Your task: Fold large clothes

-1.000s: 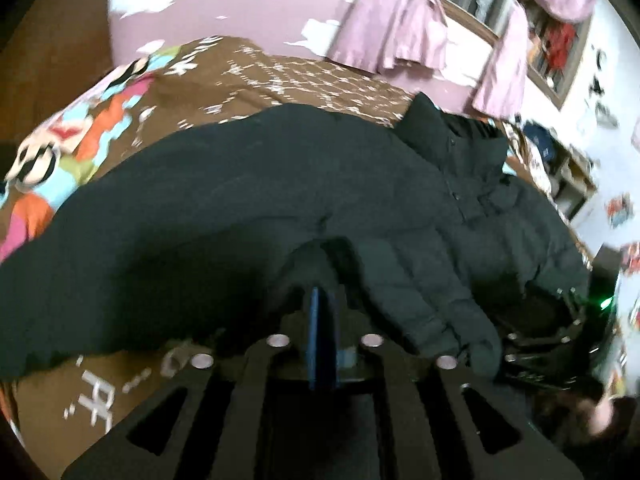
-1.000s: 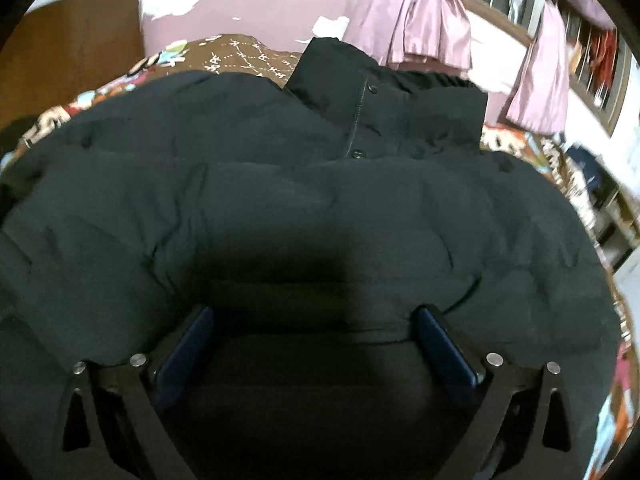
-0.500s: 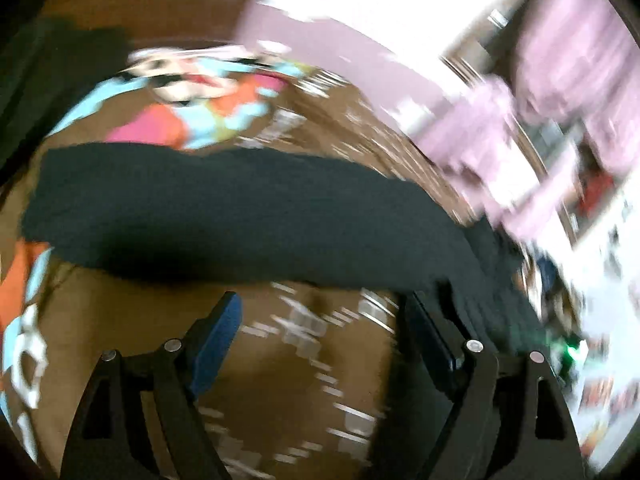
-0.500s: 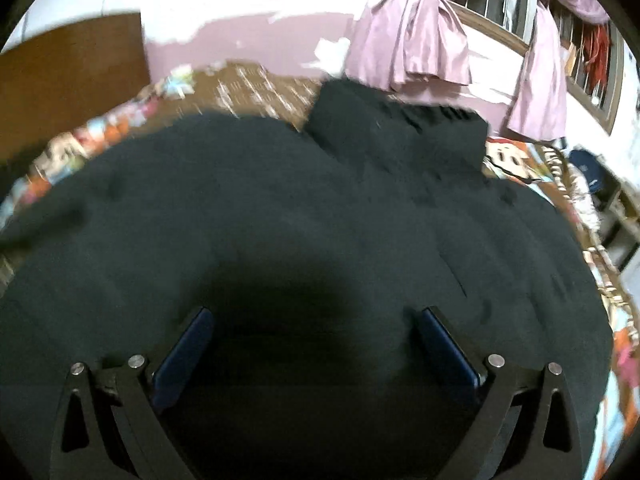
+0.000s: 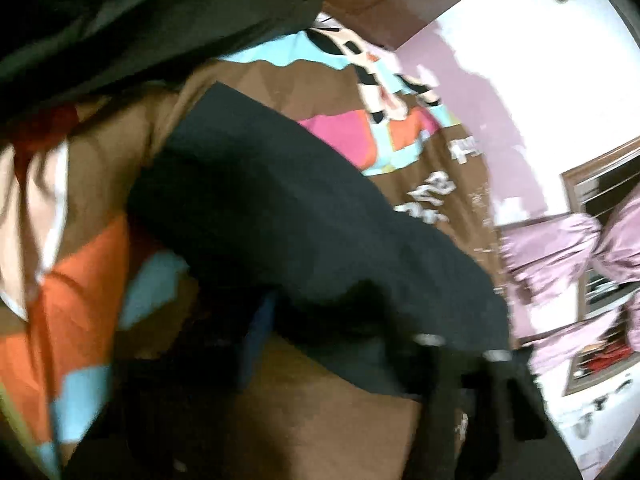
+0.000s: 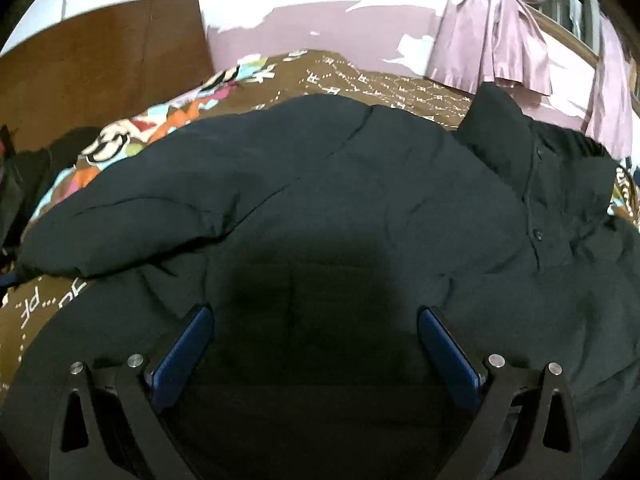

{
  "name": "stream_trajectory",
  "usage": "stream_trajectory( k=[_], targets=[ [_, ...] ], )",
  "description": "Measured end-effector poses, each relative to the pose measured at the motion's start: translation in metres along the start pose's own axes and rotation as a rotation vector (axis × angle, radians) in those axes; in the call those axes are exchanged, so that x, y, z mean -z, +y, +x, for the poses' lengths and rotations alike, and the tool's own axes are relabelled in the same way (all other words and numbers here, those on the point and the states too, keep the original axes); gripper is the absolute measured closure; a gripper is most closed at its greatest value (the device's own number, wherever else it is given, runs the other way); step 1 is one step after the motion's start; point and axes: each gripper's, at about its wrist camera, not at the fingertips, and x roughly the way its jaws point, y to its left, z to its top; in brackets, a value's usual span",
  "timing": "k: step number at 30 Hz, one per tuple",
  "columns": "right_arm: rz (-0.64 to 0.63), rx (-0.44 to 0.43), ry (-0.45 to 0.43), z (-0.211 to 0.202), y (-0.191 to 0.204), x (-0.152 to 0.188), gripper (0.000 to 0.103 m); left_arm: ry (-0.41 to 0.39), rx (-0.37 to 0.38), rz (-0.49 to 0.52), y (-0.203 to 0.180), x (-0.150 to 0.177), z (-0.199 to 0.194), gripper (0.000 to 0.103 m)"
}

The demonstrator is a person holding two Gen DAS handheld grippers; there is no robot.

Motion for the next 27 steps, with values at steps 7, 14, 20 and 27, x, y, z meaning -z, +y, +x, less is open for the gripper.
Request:
stream_trajectory(
  k=[7,14,20,27],
  targets=[
    [0.250,-0.179,-0.025,-0.044,-0.036,0.004,0.000,-0.124,0.069,0.192,-0.036,0.004,-0.030,0.100],
    [0.415,-0.220,-0.103,-0.114,-0.078,0.015,0.000,-0.349,0.267,0.479,-0.144,0.022,-0.091,0.100],
    [0.423,-0.106,-0.109,-0.151,-0.110,0.035,0.000,-0.253,0.524,0.686,-0.241,0.078,-0.101,0.101],
    [0.539,0.030,-0.156,-0.207,-0.180,0.047,0.000,0.051,0.644,0.991,-0.321,0.192,-0.057,0.101]
  ],
)
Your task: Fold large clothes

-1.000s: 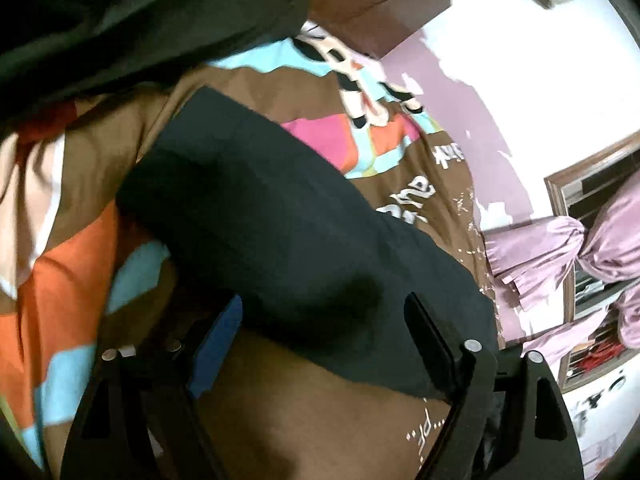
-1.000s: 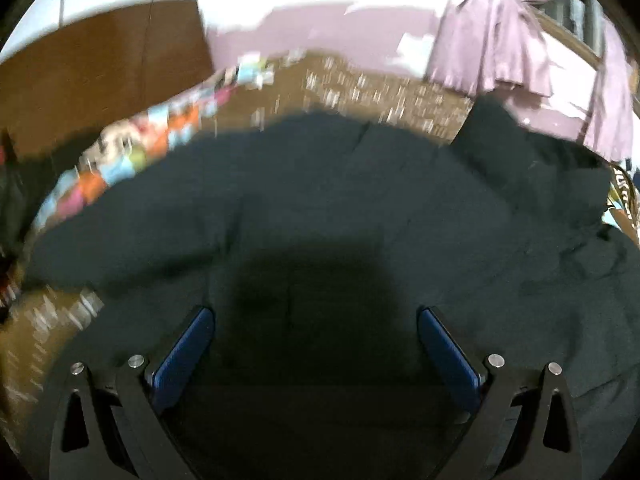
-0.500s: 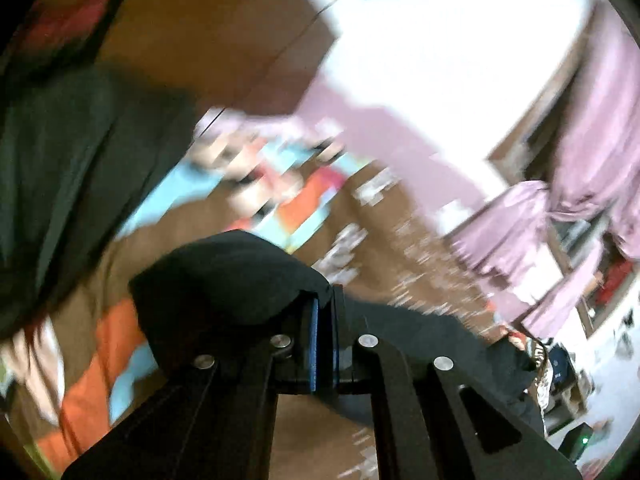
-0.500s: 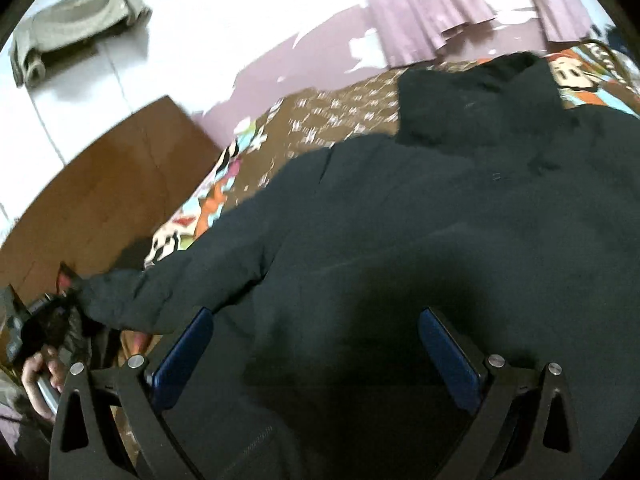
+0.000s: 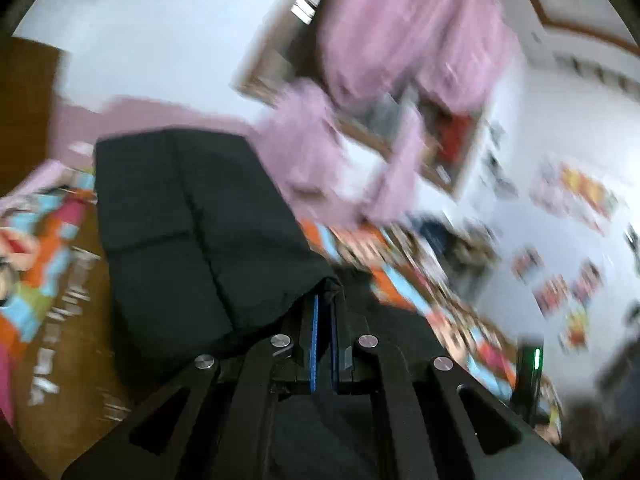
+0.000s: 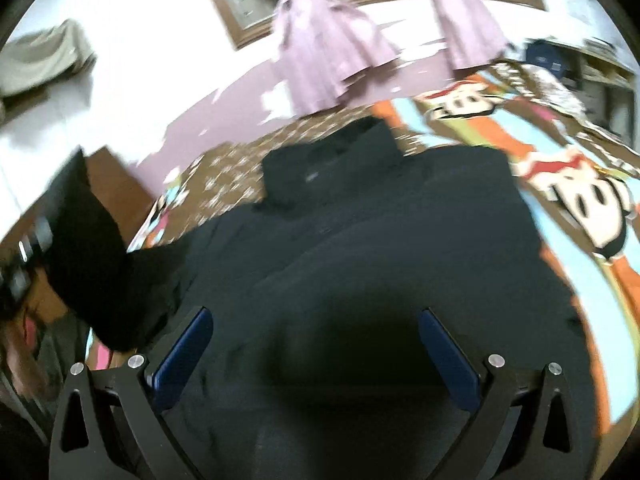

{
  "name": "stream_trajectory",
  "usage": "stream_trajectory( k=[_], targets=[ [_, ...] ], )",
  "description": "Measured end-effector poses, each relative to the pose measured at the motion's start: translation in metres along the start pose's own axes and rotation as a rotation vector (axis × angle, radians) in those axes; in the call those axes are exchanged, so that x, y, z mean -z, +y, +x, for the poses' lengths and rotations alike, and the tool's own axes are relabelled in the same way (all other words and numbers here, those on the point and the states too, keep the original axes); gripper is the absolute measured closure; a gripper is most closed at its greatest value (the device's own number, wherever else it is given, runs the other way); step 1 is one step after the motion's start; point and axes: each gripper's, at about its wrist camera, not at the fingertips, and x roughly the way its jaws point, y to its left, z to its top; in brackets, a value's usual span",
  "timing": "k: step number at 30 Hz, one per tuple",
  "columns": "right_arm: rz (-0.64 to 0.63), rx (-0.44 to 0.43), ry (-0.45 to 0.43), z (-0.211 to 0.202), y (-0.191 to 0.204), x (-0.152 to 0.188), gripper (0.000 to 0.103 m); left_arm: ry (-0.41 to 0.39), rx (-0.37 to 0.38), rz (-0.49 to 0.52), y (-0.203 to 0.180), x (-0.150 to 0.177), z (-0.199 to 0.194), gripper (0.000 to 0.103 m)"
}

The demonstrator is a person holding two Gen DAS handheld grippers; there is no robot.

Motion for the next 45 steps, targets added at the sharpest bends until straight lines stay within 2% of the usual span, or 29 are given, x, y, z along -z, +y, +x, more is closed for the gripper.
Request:
stream_trajectory(
  k=[2,4,7,9,11,14,16,17,18,19,21,24,26,29,31,33,36,40,42,45],
  targets=[
    [0.034,0.033,-0.005,-0.009,-0.016,-0.004,0.000,0.126,0.100,0.038,-0.022,0.019,0.033,0.101],
    [0.068,0.060,0.001,-0.016,-0.030,-0.006,0.000,0.218,0.156,0.068,-0.039,0.038,0.056,0.101],
    [0.124,0.056,0.036,-0.022,-0.044,-0.004,0.000,0.345,0.189,0.116,-0.058,0.064,0.085,0.100],
    [0.152,0.044,0.047,-0.025,-0.049,-0.003,0.000,0.415,0.182,0.147,-0.066,0.081,0.102,0.100],
    [0.183,0.034,0.058,-0.027,-0.053,0.001,0.000,0.466,0.179,0.156,-0.068,0.091,0.113,0.100],
    [0.246,-0.023,0.106,-0.018,-0.056,0.002,0.000,0.502,0.225,0.126,-0.061,0.107,0.106,0.096],
    [0.299,-0.072,0.172,-0.003,-0.055,0.004,0.000,0.514,0.245,0.123,-0.056,0.110,0.107,0.083],
    [0.321,-0.091,0.200,0.004,-0.054,0.006,0.000,0.514,0.243,0.124,-0.054,0.112,0.106,0.063],
    [0.337,-0.106,0.209,0.009,-0.053,0.008,0.000,0.508,0.244,0.113,-0.051,0.114,0.102,0.047],
    [0.364,-0.133,0.211,0.015,-0.053,0.011,0.000,0.501,0.254,0.097,-0.050,0.113,0.099,0.044],
    [0.410,-0.177,0.203,0.024,-0.052,0.016,0.000,0.502,0.280,0.062,-0.047,0.115,0.083,0.043],
    [0.497,-0.256,0.199,0.038,-0.052,0.024,0.000,0.488,0.240,0.058,-0.035,0.114,0.063,0.042],
    [0.583,-0.267,0.148,0.038,-0.058,0.032,0.000,0.455,0.177,0.081,-0.025,0.111,0.050,0.042],
    [0.712,-0.304,0.067,0.034,-0.074,0.044,0.000,0.385,0.013,0.130,-0.015,0.109,0.038,0.027],
    [0.770,-0.337,0.037,0.031,-0.083,0.049,0.000,0.359,-0.038,0.106,-0.002,0.112,0.036,0.027],
    [0.776,-0.349,0.038,0.030,-0.085,0.048,0.000,0.372,-0.054,0.050,0.012,0.114,0.038,0.027],
    [0.702,-0.358,0.071,0.029,-0.079,0.042,0.000,0.365,-0.095,0.003,0.030,0.117,0.037,0.027],
    [0.638,-0.352,0.036,0.021,-0.077,0.044,0.000,0.346,-0.124,-0.053,0.050,0.114,0.026,0.027],
    [0.625,-0.367,0.015,0.016,-0.080,0.047,0.000,0.349,-0.117,-0.067,0.054,0.114,0.021,0.027],
    [0.607,-0.389,0.043,0.021,-0.079,0.049,0.000,0.343,-0.135,-0.029,0.052,0.110,0.019,0.027]
  ],
)
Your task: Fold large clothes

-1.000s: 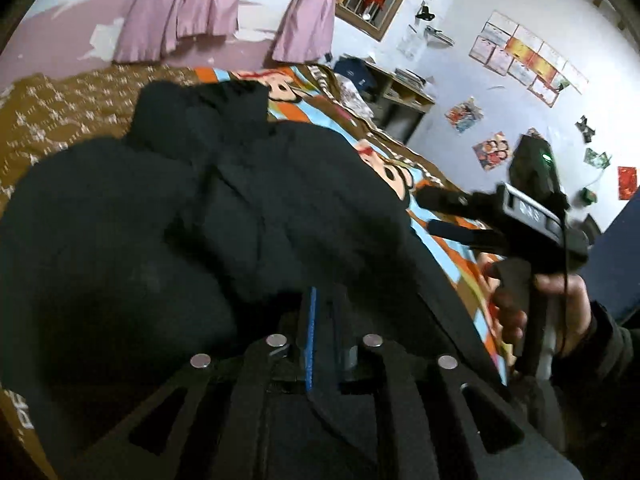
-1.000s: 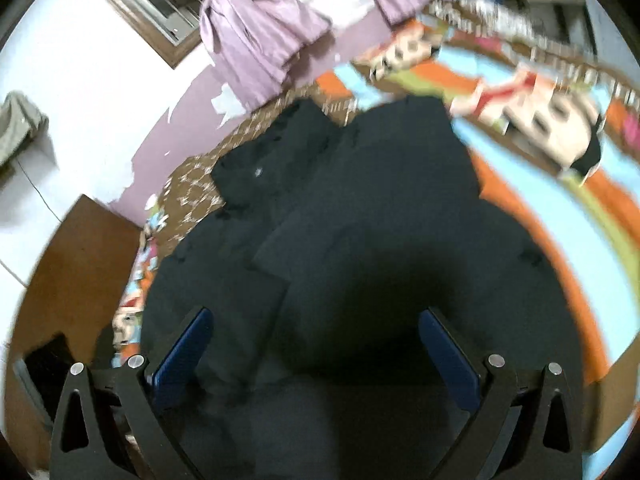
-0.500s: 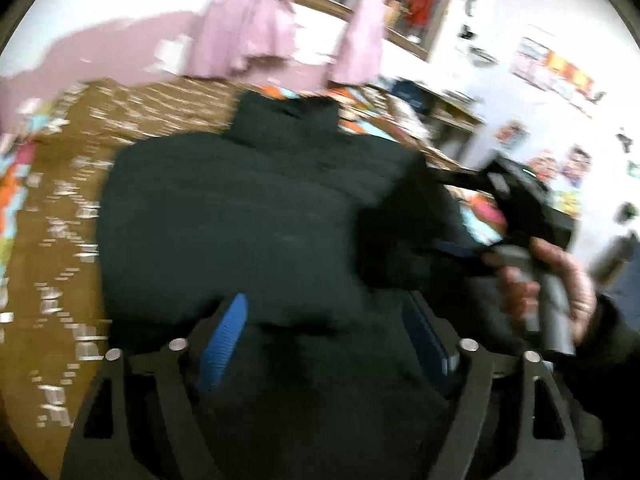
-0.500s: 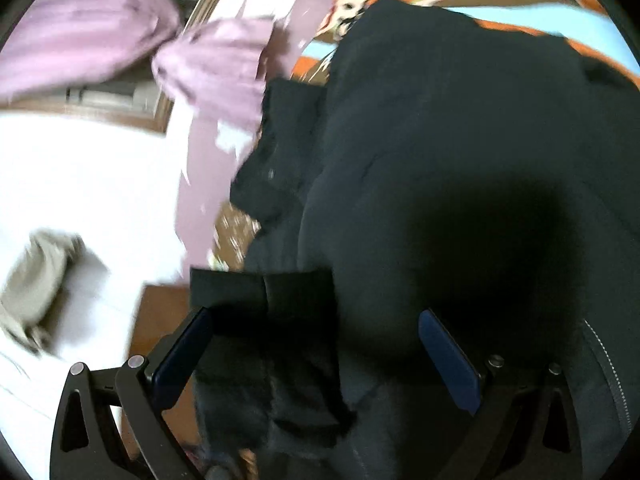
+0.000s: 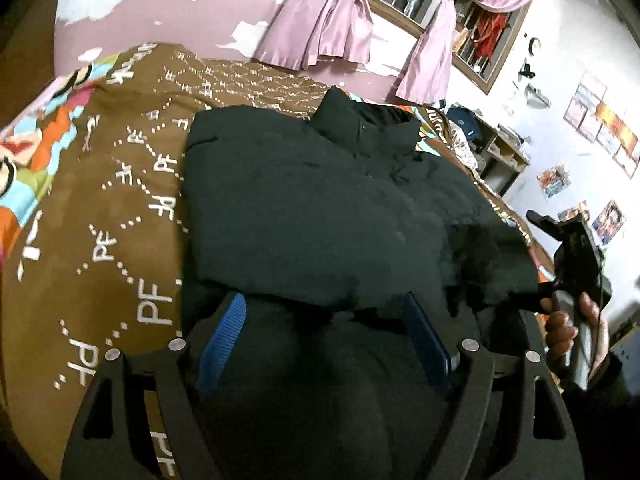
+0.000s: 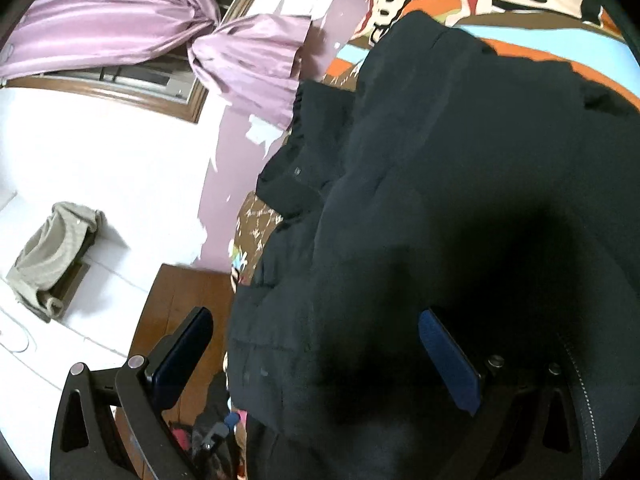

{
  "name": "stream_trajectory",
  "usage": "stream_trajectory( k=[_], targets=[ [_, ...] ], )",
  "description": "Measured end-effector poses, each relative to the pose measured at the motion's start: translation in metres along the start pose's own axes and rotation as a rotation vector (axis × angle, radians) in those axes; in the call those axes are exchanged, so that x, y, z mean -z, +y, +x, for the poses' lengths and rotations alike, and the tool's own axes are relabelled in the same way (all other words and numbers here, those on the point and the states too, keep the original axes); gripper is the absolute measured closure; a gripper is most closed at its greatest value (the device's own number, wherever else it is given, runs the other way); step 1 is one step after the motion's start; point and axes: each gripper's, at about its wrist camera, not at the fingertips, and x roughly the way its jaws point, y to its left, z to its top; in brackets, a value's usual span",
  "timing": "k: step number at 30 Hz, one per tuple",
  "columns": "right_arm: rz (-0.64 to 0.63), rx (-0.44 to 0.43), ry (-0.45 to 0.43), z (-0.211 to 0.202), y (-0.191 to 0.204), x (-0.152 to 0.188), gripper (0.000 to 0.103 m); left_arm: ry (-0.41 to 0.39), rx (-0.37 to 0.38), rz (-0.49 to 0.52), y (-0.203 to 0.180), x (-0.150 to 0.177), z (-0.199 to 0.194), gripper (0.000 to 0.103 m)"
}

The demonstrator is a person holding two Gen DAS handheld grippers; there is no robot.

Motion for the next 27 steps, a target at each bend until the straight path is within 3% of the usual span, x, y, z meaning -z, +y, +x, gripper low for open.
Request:
stream_trajectory(
  k=[4,6,8,9,11,12,13,16,20,24,27],
  targets=[
    [-0.025,0.067,0.040,0.010,0.001,0.001,0.001,-0.038,-0.026,0.004,0.001,-0.004,-0.005,0.027],
    [-0.091,0.168,0.068,0.016,0.008,0.005,0.014,-0.047,-0.058,-0.002,0.004,-0.009,-0.001,0.027],
    [-0.168,0.263,0.081,0.020,0.016,0.011,0.037,-0.054,-0.079,-0.014,0.007,-0.012,0.003,0.027],
    [-0.202,0.292,0.089,0.021,0.019,0.015,0.041,-0.054,-0.086,-0.024,0.010,-0.012,0.004,0.027],
    [-0.236,0.320,0.088,0.019,0.020,0.021,0.075,-0.054,-0.103,-0.061,0.014,-0.011,0.005,0.027],
    [-0.254,0.326,0.090,0.018,0.021,0.022,0.080,-0.056,-0.102,-0.077,0.016,-0.010,0.005,0.027],
    [-0.289,0.322,0.083,0.015,0.025,0.024,0.094,-0.058,-0.095,-0.083,0.019,-0.008,0.005,0.027],
    [-0.421,0.308,0.062,0.006,0.045,0.024,0.099,-0.056,-0.100,-0.071,0.017,-0.008,0.004,0.027],
    [-0.602,0.337,-0.049,-0.013,0.078,0.016,0.099,-0.081,-0.102,-0.046,0.011,-0.010,-0.004,0.027],
    [-0.648,0.416,-0.102,-0.016,0.079,-0.007,0.099,-0.095,-0.120,-0.004,0.006,-0.009,-0.007,0.027],
    [-0.669,0.468,-0.056,-0.002,0.070,-0.012,0.095,-0.090,-0.133,0.004,0.007,-0.013,-0.001,0.027]
  ],
)
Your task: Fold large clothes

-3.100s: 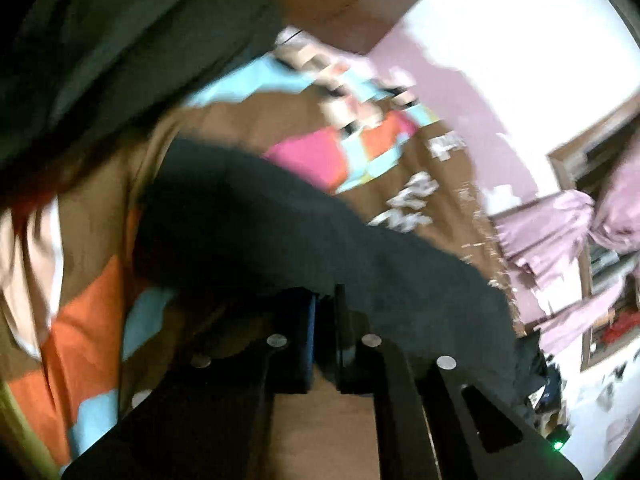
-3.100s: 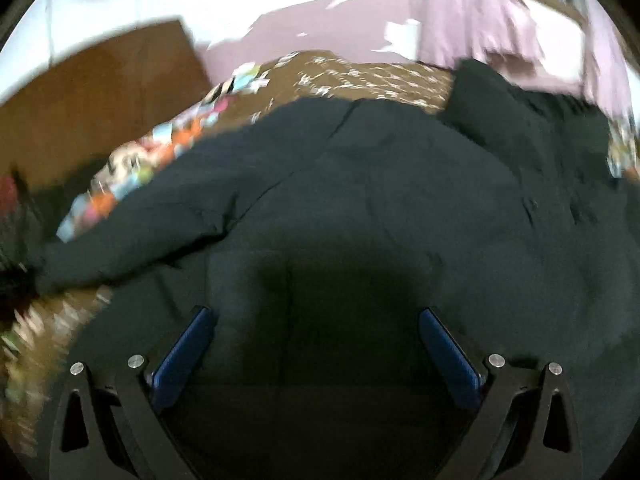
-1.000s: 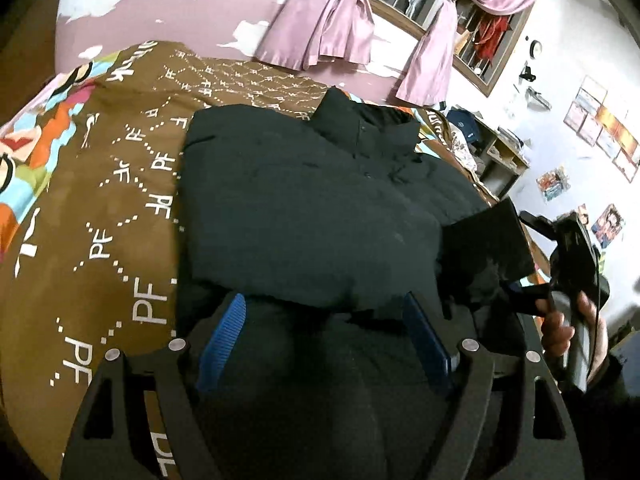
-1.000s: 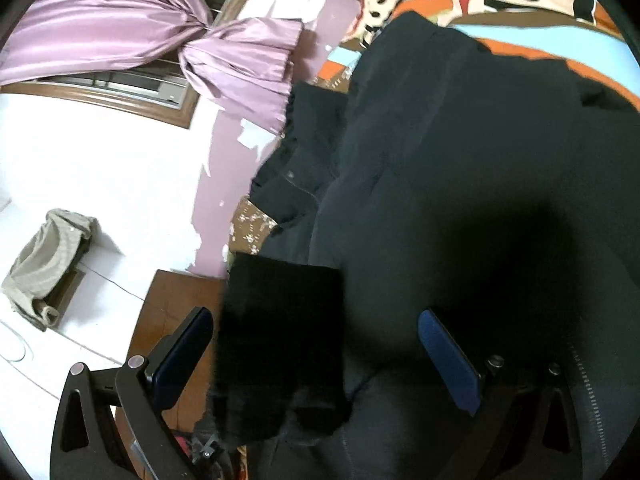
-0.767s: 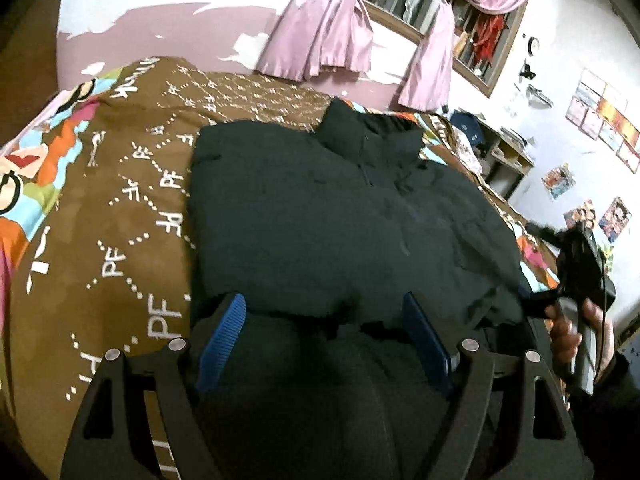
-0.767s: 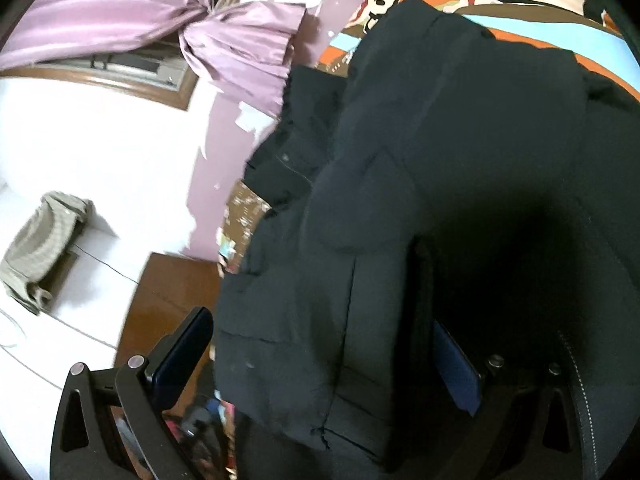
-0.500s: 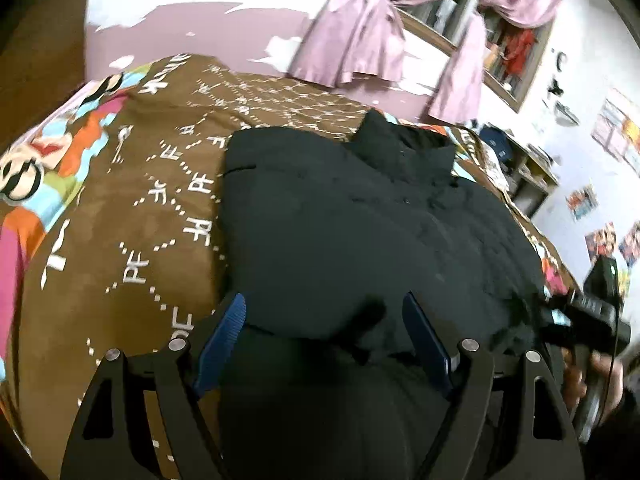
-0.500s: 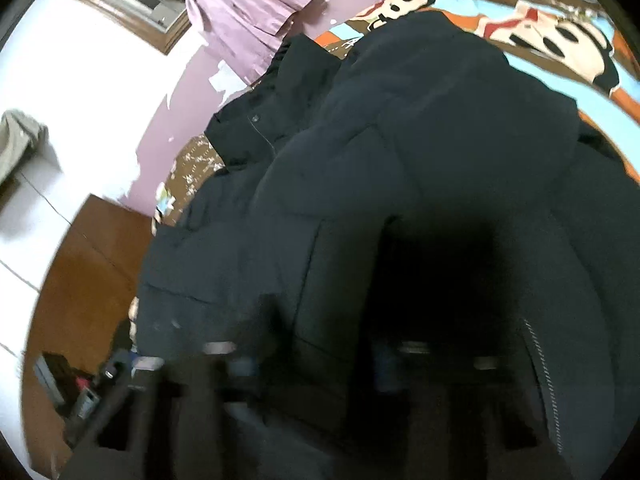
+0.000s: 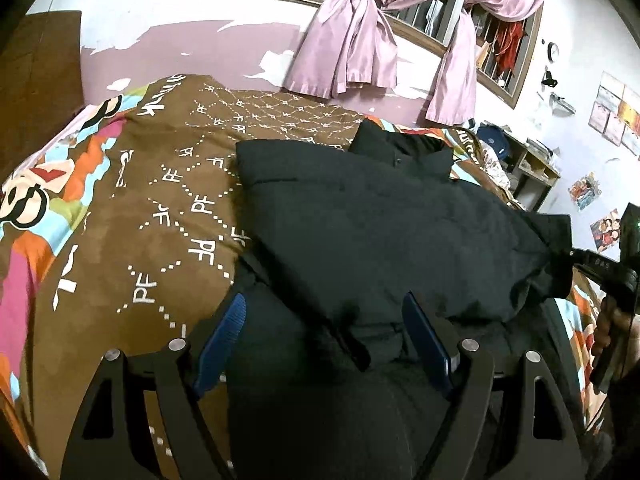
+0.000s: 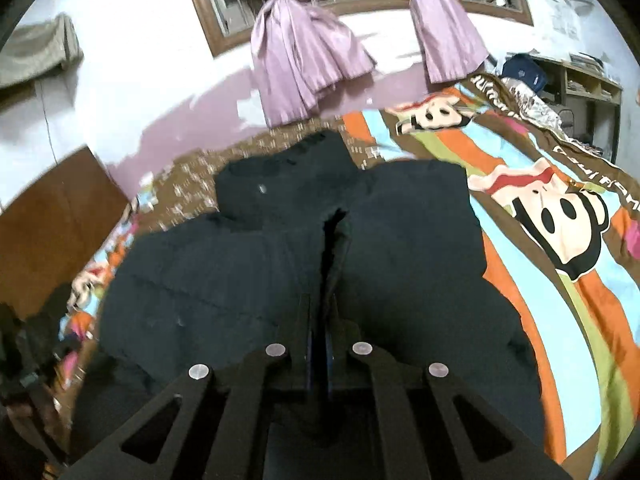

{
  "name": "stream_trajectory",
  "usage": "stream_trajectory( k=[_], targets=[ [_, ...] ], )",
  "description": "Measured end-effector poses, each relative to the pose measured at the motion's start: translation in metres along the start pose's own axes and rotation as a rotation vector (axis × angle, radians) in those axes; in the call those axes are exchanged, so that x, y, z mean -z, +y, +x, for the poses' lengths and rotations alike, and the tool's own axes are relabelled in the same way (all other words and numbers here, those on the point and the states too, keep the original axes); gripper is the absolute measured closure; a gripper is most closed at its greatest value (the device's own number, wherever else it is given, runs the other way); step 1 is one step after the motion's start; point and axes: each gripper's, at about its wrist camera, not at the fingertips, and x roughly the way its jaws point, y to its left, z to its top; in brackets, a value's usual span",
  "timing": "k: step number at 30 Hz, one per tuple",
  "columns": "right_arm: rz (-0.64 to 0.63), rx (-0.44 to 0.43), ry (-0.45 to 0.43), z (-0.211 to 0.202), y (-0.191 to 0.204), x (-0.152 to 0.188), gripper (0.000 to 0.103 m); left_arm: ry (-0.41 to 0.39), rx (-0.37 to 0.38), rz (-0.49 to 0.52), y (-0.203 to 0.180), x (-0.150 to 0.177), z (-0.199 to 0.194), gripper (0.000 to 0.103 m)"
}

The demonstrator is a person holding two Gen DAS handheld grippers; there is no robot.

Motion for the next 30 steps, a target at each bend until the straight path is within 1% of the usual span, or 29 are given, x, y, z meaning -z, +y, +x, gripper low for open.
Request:
stream_trajectory(
  k=[1,3,4,5,7,8,9,10,11,13,15,16,18,20,21,22,23,25,26,28,30],
  targets=[
    [-0.012,0.008,0.014,0.005,0.000,0.001,0.095,-0.003,0.004,-0.005,0.001,-0.003,0.003,0.027],
    [-0.038,0.051,0.022,0.007,0.000,0.004,0.090,-0.003,0.004,0.001,0.003,-0.011,0.012,0.027],
    [-0.054,0.076,0.016,0.008,0.003,0.003,0.084,-0.003,-0.001,0.011,0.002,-0.015,0.016,0.027],
    [-0.066,0.093,0.006,0.008,0.004,0.003,0.081,-0.001,-0.008,0.024,0.001,-0.019,0.021,0.027],
    [-0.091,0.104,-0.004,0.008,0.005,0.003,0.081,0.007,-0.021,0.036,0.004,-0.024,0.030,0.027],
    [-0.105,0.113,-0.001,0.009,0.006,0.003,0.078,0.011,-0.025,0.034,0.007,-0.026,0.034,0.027],
    [-0.120,0.118,0.005,0.010,0.008,0.004,0.075,0.012,-0.023,0.022,0.010,-0.027,0.036,0.027],
    [-0.133,0.119,0.016,0.012,0.010,0.005,0.067,0.011,-0.014,0.002,0.016,-0.027,0.038,0.027],
    [-0.132,0.116,0.024,0.015,0.010,0.004,0.061,0.012,-0.009,-0.016,0.020,-0.026,0.038,0.027],
    [-0.096,0.091,0.056,0.022,0.002,0.007,0.061,0.023,0.002,-0.050,0.031,-0.022,0.039,0.027],
    [-0.063,0.085,0.097,0.030,-0.006,0.010,0.090,0.039,-0.008,-0.053,0.037,-0.017,0.038,0.027],
    [-0.077,0.105,0.108,0.033,-0.009,0.013,0.095,0.043,-0.011,-0.052,0.039,-0.015,0.038,0.027],
    [-0.098,0.106,0.093,0.029,-0.009,0.013,0.096,0.049,-0.013,-0.054,0.044,-0.009,0.035,0.027],
    [-0.163,0.178,0.046,0.018,-0.004,0.010,0.097,0.048,-0.009,-0.065,0.047,-0.003,0.029,0.027],
    [-0.193,0.221,0.008,0.012,-0.002,0.007,0.097,0.049,-0.013,-0.066,0.047,0.000,0.028,0.027],
    [-0.205,0.261,-0.028,0.005,-0.003,0.003,0.098,0.052,-0.024,-0.064,0.048,0.002,0.027,0.027],
    [-0.202,0.272,-0.039,0.002,-0.006,0.000,0.098,0.058,-0.034,-0.061,0.048,0.004,0.026,0.027],
    [-0.192,0.283,-0.036,0.001,-0.013,-0.008,0.097,0.069,-0.047,-0.059,0.048,0.005,0.026,0.027],
    [-0.186,0.297,-0.034,0.001,-0.017,-0.010,0.095,0.069,-0.053,-0.058,0.048,0.005,0.026,0.027],
    [-0.198,0.347,-0.026,0.002,-0.018,-0.012,0.092,0.057,-0.061,-0.059,0.047,0.005,0.024,0.027],
    [-0.199,0.354,-0.029,-0.001,-0.016,-0.012,0.090,0.044,-0.060,-0.061,0.044,0.000,0.025,0.027]
  ],
)
